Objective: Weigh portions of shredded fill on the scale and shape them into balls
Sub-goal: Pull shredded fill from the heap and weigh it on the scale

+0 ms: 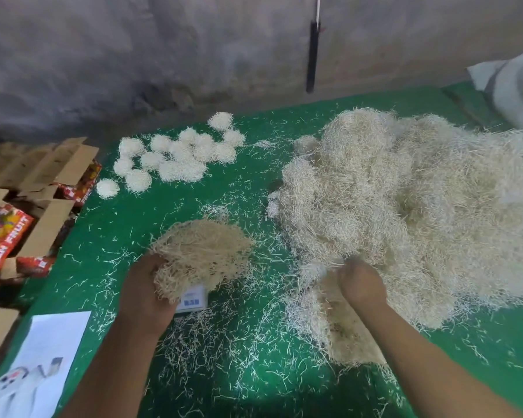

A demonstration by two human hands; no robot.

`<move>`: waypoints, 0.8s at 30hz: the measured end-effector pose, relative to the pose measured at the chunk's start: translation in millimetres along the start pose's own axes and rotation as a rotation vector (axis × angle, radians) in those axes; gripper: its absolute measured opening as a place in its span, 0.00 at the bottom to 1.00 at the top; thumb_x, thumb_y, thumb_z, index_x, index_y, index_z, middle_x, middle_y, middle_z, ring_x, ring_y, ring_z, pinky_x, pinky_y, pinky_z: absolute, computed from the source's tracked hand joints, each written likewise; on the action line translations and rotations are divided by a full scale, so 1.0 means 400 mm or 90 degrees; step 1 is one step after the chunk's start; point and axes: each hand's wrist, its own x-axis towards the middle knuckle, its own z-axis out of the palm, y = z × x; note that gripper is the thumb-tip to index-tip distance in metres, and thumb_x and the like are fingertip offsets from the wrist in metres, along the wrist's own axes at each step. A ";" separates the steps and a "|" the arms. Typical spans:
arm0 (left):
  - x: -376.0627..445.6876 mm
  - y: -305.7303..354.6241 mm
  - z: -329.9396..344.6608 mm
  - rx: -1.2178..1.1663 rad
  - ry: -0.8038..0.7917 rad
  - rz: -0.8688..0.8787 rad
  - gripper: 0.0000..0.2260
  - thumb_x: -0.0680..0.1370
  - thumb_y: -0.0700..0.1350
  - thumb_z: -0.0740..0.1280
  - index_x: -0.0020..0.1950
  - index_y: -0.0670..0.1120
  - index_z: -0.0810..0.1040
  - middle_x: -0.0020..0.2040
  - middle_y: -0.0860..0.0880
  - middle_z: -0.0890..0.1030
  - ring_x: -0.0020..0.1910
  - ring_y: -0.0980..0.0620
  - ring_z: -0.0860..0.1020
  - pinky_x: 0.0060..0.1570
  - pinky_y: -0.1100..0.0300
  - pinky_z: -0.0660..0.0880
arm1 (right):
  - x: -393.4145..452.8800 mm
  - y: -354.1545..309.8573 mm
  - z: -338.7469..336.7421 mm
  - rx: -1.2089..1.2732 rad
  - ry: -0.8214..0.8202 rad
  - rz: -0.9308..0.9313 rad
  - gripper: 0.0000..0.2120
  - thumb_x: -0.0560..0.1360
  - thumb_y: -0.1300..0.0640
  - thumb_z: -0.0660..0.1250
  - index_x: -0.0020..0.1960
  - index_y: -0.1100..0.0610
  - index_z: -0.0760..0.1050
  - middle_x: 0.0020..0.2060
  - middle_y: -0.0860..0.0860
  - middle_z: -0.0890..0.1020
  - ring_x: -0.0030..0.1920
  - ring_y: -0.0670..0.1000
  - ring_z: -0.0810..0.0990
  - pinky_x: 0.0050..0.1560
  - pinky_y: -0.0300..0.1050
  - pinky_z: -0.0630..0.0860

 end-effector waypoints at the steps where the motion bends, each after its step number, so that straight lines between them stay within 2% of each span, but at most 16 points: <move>1: 0.001 -0.004 -0.003 -0.006 0.004 -0.012 0.08 0.78 0.37 0.75 0.51 0.50 0.83 0.44 0.56 0.82 0.34 0.62 0.81 0.29 0.75 0.73 | 0.007 0.013 -0.015 0.027 0.047 0.034 0.07 0.84 0.58 0.62 0.52 0.60 0.77 0.40 0.50 0.76 0.44 0.56 0.80 0.44 0.49 0.76; 3: 0.005 -0.019 -0.005 -0.034 0.005 -0.047 0.10 0.77 0.37 0.76 0.55 0.48 0.82 0.49 0.54 0.82 0.41 0.62 0.79 0.31 0.75 0.74 | -0.003 -0.005 -0.031 0.111 0.159 0.024 0.15 0.82 0.59 0.65 0.67 0.63 0.75 0.53 0.58 0.79 0.55 0.61 0.80 0.55 0.54 0.79; 5: 0.010 -0.033 0.010 -0.075 -0.009 -0.106 0.13 0.74 0.37 0.78 0.55 0.49 0.82 0.55 0.51 0.81 0.47 0.58 0.81 0.38 0.70 0.77 | -0.045 -0.081 -0.035 0.219 0.170 -0.086 0.21 0.83 0.54 0.67 0.74 0.59 0.72 0.66 0.56 0.77 0.65 0.57 0.77 0.66 0.53 0.75; 7: 0.011 -0.039 0.030 -0.086 -0.033 -0.144 0.17 0.73 0.35 0.79 0.56 0.50 0.82 0.59 0.51 0.80 0.54 0.54 0.81 0.51 0.58 0.82 | -0.097 -0.190 -0.035 0.370 0.000 -0.122 0.27 0.82 0.40 0.66 0.79 0.47 0.68 0.72 0.47 0.74 0.70 0.50 0.75 0.70 0.52 0.74; 8: 0.018 -0.048 0.037 -0.062 -0.056 -0.152 0.17 0.73 0.34 0.78 0.56 0.51 0.82 0.58 0.52 0.80 0.55 0.53 0.81 0.56 0.54 0.82 | -0.127 -0.245 -0.035 0.458 -0.123 -0.102 0.30 0.80 0.32 0.64 0.79 0.40 0.66 0.75 0.44 0.72 0.73 0.51 0.72 0.72 0.57 0.73; 10: 0.010 -0.053 0.059 -0.038 -0.095 -0.149 0.15 0.73 0.32 0.77 0.53 0.50 0.82 0.53 0.56 0.81 0.55 0.52 0.83 0.53 0.59 0.82 | -0.179 -0.316 -0.043 0.691 -0.401 -0.025 0.35 0.75 0.22 0.61 0.78 0.33 0.67 0.79 0.46 0.69 0.80 0.55 0.67 0.77 0.68 0.66; 11: -0.007 -0.045 0.077 -0.006 -0.114 -0.128 0.15 0.73 0.31 0.76 0.51 0.50 0.83 0.52 0.55 0.82 0.54 0.51 0.84 0.49 0.59 0.84 | -0.201 -0.336 -0.046 0.808 -0.542 0.000 0.34 0.75 0.20 0.59 0.76 0.34 0.71 0.78 0.49 0.71 0.79 0.56 0.69 0.76 0.70 0.67; 12: -0.018 -0.044 0.092 0.064 -0.104 -0.101 0.15 0.75 0.32 0.74 0.51 0.52 0.83 0.53 0.54 0.83 0.53 0.49 0.85 0.48 0.54 0.85 | -0.222 -0.351 -0.050 0.888 -0.645 0.009 0.32 0.76 0.20 0.57 0.72 0.35 0.77 0.74 0.49 0.77 0.75 0.54 0.76 0.73 0.66 0.73; 13: -0.024 -0.048 0.111 0.134 -0.115 -0.035 0.14 0.77 0.34 0.71 0.52 0.54 0.83 0.54 0.52 0.84 0.53 0.46 0.85 0.48 0.48 0.85 | -0.240 -0.364 -0.050 0.940 -0.678 0.033 0.30 0.77 0.21 0.57 0.68 0.36 0.81 0.70 0.49 0.81 0.70 0.52 0.80 0.69 0.60 0.78; 15: -0.032 -0.051 0.153 0.203 -0.100 0.027 0.15 0.78 0.35 0.65 0.56 0.54 0.81 0.53 0.51 0.81 0.51 0.48 0.82 0.46 0.48 0.84 | -0.268 -0.381 -0.025 0.996 -0.677 0.091 0.35 0.78 0.23 0.60 0.75 0.45 0.76 0.72 0.57 0.80 0.73 0.57 0.78 0.74 0.63 0.72; 16: -0.037 -0.051 0.169 0.270 -0.086 0.090 0.14 0.77 0.32 0.64 0.57 0.49 0.79 0.51 0.51 0.79 0.50 0.48 0.80 0.44 0.48 0.83 | -0.280 -0.390 -0.013 1.007 -0.684 0.086 0.38 0.79 0.25 0.61 0.78 0.50 0.73 0.73 0.60 0.77 0.75 0.60 0.75 0.78 0.66 0.66; 18: -0.068 -0.070 0.192 0.389 -0.072 0.190 0.13 0.73 0.28 0.62 0.53 0.42 0.74 0.49 0.49 0.75 0.51 0.44 0.78 0.46 0.43 0.81 | -0.302 -0.410 0.009 0.998 -0.642 0.080 0.35 0.81 0.30 0.63 0.75 0.56 0.76 0.69 0.62 0.80 0.72 0.60 0.77 0.79 0.65 0.65; 19: -0.082 -0.091 0.192 0.463 -0.075 0.209 0.15 0.72 0.29 0.62 0.56 0.42 0.73 0.53 0.49 0.74 0.54 0.45 0.76 0.52 0.43 0.80 | -0.310 -0.419 0.015 0.981 -0.607 0.101 0.31 0.82 0.34 0.64 0.69 0.59 0.81 0.63 0.61 0.83 0.66 0.59 0.81 0.74 0.60 0.71; 21: -0.114 -0.124 0.174 0.575 -0.139 0.171 0.25 0.75 0.36 0.64 0.72 0.46 0.68 0.70 0.49 0.68 0.72 0.49 0.67 0.72 0.43 0.69 | -0.326 -0.425 0.033 0.992 -0.546 0.154 0.20 0.81 0.43 0.68 0.57 0.61 0.82 0.50 0.59 0.84 0.53 0.58 0.83 0.62 0.52 0.77; 22: -0.128 -0.131 0.162 0.581 -0.185 0.132 0.28 0.77 0.41 0.63 0.77 0.48 0.63 0.78 0.54 0.59 0.79 0.51 0.58 0.79 0.42 0.59 | -0.335 -0.423 0.043 1.000 -0.518 0.183 0.16 0.80 0.46 0.70 0.55 0.60 0.81 0.48 0.58 0.81 0.50 0.57 0.80 0.61 0.52 0.76; 24: -0.147 -0.136 0.132 0.530 -0.292 0.081 0.29 0.79 0.49 0.60 0.81 0.51 0.61 0.81 0.65 0.47 0.82 0.59 0.42 0.83 0.42 0.45 | -0.355 -0.414 0.067 0.999 -0.444 0.230 0.11 0.76 0.51 0.73 0.50 0.59 0.81 0.47 0.59 0.80 0.48 0.58 0.80 0.65 0.56 0.73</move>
